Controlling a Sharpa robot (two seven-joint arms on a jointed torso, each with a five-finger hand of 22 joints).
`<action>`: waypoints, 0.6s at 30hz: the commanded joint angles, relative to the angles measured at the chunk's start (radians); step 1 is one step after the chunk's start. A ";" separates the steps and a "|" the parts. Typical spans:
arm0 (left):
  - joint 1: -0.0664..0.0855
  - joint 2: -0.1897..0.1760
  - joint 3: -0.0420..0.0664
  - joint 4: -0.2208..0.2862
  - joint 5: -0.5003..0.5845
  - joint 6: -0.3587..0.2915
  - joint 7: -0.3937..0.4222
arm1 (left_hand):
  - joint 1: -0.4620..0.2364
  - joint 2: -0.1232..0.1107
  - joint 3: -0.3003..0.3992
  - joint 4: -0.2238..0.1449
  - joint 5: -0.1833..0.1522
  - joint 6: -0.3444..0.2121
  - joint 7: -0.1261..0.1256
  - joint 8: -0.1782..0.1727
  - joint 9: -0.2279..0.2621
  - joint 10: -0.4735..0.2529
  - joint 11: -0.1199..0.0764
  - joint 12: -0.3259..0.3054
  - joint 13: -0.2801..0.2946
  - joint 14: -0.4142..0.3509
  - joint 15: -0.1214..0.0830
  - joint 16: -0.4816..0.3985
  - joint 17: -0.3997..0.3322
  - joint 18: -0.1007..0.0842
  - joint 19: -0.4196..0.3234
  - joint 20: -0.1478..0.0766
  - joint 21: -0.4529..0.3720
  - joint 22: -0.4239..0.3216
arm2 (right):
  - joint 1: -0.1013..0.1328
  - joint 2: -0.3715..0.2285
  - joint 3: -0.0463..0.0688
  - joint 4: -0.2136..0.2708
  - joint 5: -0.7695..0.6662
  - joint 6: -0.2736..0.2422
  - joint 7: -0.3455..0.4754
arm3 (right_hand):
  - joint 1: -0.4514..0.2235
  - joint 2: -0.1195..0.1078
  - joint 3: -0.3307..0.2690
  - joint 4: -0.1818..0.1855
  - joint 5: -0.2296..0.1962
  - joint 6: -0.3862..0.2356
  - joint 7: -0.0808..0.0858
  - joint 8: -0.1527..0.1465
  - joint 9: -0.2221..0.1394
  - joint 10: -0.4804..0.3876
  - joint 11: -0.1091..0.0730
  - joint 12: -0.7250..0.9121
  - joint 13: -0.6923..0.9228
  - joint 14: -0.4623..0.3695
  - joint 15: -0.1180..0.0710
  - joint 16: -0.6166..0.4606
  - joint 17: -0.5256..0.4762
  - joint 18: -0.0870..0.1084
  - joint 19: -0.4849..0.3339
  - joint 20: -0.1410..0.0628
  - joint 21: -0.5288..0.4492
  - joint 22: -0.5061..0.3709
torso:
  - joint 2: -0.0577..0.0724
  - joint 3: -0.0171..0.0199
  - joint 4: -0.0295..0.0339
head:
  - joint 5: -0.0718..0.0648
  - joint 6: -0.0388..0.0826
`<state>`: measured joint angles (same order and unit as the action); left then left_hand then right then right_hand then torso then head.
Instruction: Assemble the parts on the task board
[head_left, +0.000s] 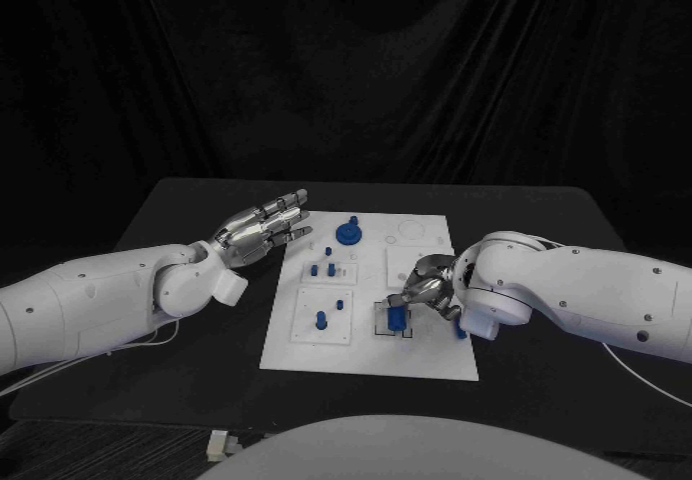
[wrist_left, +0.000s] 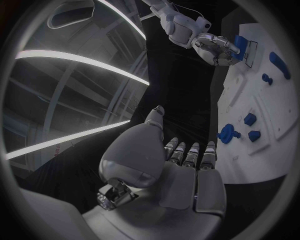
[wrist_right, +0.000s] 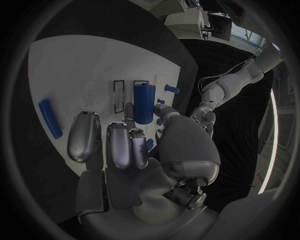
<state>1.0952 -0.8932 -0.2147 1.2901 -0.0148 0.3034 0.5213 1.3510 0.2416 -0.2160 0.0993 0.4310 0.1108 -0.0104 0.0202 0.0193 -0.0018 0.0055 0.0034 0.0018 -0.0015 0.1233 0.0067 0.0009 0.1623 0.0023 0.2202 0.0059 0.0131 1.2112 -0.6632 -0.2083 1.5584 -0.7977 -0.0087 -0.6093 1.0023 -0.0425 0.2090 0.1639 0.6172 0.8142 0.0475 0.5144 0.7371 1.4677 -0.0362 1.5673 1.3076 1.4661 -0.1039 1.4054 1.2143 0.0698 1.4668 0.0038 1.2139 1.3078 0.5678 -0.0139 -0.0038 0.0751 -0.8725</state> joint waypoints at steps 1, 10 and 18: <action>-0.001 0.002 0.001 0.001 0.007 0.015 0.011 | 0.001 0.009 -0.005 0.000 0.004 -0.003 0.000 0.005 0.001 0.002 0.007 -0.003 -0.002 0.002 0.007 -0.007 -0.001 0.008 0.002 0.007 -0.001 0.000 | -0.005 0.008 0.001 -0.010 0.011 -0.007 -0.006 | -0.009 0.006 0.142 -0.142 -0.021 -0.009 0.003 -0.002 -0.003 0.103 0.009 0.004 0.263 0.045 0.011 -0.007 -0.006 0.008 0.009 0.010 -0.010 0.157 | 0.000 0.0001 -0.0004 | 0.003 0.000; -0.001 0.003 0.001 0.001 0.007 0.018 0.012 | 0.000 0.010 -0.005 0.001 0.005 -0.004 -0.001 0.005 0.001 0.002 0.007 -0.003 -0.002 0.002 0.008 -0.007 -0.001 0.008 0.002 0.007 -0.001 0.000 | -0.010 0.020 0.001 -0.025 0.011 -0.008 -0.007 | -0.018 0.012 0.128 -0.128 -0.094 -0.015 0.007 -0.005 -0.010 0.103 0.012 0.004 0.263 0.042 0.013 -0.016 -0.022 0.011 0.006 0.013 -0.025 0.153 | 0.000 0.0000 -0.0002 | 0.006 0.000; -0.002 0.003 0.001 0.001 0.007 0.020 0.012 | 0.000 0.010 -0.005 0.001 0.005 -0.004 -0.001 0.005 0.001 0.002 0.007 -0.003 -0.002 0.002 0.008 -0.007 -0.001 0.008 0.002 0.007 -0.001 0.000 | -0.012 0.027 0.001 -0.031 0.011 0.010 -0.009 | -0.024 0.010 0.116 -0.120 -0.139 -0.026 0.012 -0.013 -0.019 0.103 0.016 0.004 0.263 0.038 0.016 -0.029 -0.046 0.014 0.001 0.015 -0.047 0.146 | 0.000 -0.0001 -0.0004 | 0.008 0.000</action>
<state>1.0949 -0.8918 -0.2147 1.2895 -0.0148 0.3080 0.5212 1.3511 0.2415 -0.2161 0.0993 0.4318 0.1109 -0.0104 0.0202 0.0193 -0.0019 0.0055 0.0034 0.0012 -0.0015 0.1233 0.0067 0.0011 0.1623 0.0023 0.2202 0.0059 0.0131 1.2027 -0.6365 -0.2081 1.5280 -0.7894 -0.0070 -0.6098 0.9795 -0.0380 0.2669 0.1058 0.4820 0.7929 0.0602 0.5039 0.7190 1.4642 -0.0253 1.5673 1.3075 1.4686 -0.0946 1.3822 1.1698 0.0697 1.4668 0.0110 1.1694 1.3076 0.5680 -0.0139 -0.0039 0.0828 -0.8726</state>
